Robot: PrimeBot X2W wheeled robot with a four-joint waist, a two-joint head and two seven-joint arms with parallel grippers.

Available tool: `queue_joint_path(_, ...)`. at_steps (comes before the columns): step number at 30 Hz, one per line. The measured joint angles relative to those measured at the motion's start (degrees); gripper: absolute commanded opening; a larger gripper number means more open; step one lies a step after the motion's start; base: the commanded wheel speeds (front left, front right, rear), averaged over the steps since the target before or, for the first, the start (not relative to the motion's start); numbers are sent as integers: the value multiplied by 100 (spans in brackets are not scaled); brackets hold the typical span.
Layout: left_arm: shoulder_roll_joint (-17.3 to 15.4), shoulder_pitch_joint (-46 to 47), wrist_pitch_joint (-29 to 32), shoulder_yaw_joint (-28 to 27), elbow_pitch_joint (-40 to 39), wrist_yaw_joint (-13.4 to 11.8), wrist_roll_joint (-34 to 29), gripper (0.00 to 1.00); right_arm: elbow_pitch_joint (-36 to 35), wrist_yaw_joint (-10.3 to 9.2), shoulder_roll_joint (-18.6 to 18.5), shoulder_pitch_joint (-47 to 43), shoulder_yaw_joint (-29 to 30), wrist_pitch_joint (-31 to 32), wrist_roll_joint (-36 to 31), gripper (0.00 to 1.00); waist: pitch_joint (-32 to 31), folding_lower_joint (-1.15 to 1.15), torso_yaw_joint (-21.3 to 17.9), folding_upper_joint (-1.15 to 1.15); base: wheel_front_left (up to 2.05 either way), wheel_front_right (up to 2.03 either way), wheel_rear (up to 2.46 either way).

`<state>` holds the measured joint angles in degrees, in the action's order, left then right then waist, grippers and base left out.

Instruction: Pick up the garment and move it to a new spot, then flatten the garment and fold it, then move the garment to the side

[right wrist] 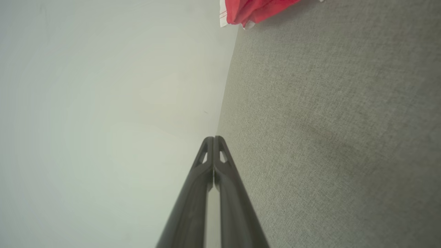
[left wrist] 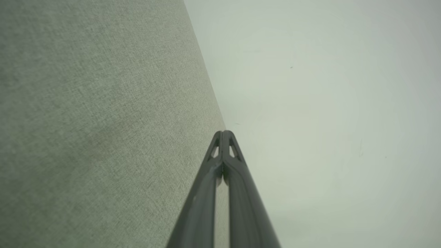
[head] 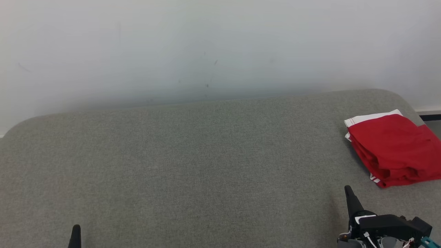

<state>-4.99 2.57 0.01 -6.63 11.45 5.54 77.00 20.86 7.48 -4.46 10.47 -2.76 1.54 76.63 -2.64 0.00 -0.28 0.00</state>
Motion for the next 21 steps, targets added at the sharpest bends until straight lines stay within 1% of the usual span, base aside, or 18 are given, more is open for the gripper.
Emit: queue_joint_path(21, 9, 236, 279, -212, 223, 108, 955, 0, 212, 0, 83, 344, 187, 249, 931, 0, 165, 0, 18, 0, 0, 0, 0)
